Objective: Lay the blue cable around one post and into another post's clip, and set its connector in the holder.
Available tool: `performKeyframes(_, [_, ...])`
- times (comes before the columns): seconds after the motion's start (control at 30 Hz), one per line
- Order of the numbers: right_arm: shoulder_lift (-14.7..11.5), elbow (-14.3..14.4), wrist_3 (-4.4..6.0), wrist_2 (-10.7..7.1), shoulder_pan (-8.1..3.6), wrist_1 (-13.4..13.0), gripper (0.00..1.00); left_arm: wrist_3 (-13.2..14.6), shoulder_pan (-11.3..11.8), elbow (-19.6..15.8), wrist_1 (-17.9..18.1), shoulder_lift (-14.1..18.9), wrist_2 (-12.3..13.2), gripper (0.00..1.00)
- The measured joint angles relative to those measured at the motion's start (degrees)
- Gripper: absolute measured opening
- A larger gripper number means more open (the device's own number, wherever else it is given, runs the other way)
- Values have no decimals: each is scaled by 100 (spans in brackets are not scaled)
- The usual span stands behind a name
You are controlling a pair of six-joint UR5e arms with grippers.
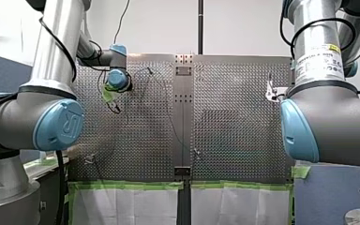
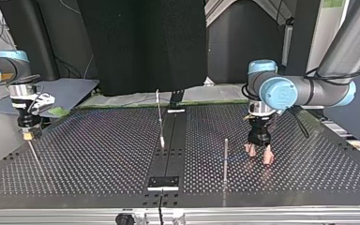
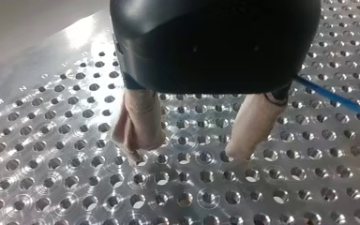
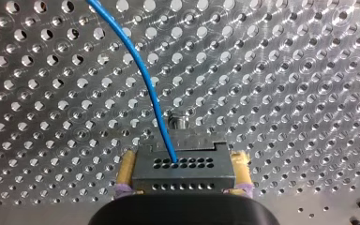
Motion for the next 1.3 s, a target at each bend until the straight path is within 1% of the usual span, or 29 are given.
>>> performKeyframes(0.33, [1, -4, 8, 34, 9, -3, 0, 0, 10, 4, 4, 1, 23, 100])
performKeyframes(0.37, [1, -4, 9, 38, 10, -3, 11, -1, 10, 7, 4, 0, 24, 100])
performKeyframes(0.4, [1, -4, 9, 42, 10, -3, 11, -1, 11, 8, 5, 0, 25, 100])
performKeyframes(0.47, [1, -4, 10, 59, 16, -3, 24, -1, 12, 8, 5, -2, 26, 100])
performKeyframes(0.5, [1, -4, 10, 65, 20, -3, 24, -1, 13, 8, 5, -3, 26, 100])
performKeyframes(0.53, [1, -4, 10, 71, 24, -3, 37, -1, 13, 7, 5, -2, 26, 100])
performKeyframes(0.57, [2, -5, 10, 69, 19, 3, 41, -1, 13, 8, 5, -2, 26, 100])
performKeyframes(0.6, [5, -7, 10, 37, -23, 7, 41, -1, 13, 8, 7, -2, 26, 100])
performKeyframes(0.63, [6, -15, 11, 22, -53, 10, 61, -1, 13, 9, 9, -2, 26, 100])
performKeyframes(0.67, [6, -15, 10, 20, -58, 17, 71, -2, 13, 9, 10, -3, 26, 100])
performKeyframes(0.7, [6, -14, 10, 17, -57, 18, 71, -1, 12, 9, 11, -3, 27, 100])
performKeyframes(0.73, [8, -12, 9, 18, -63, 18, 81, -1, 13, 9, 12, -2, 26, 100])
performKeyframes(0.77, [11, -9, 9, 18, -65, 18, 97, -1, 13, 9, 12, -2, 26, 100])
performKeyframes(0.8, [12, -6, 9, 18, -65, 19, 97, -1, 14, 10, 14, -2, 27, 100])
performKeyframes(0.83, [14, -4, 9, 18, -65, 19, 100, -1, 15, 10, 15, -2, 27, 100])
performKeyframes(1.3, [13, -5, 9, 18, -65, 18, 100, -1, 25, 11, 7, -2, 50, 100])
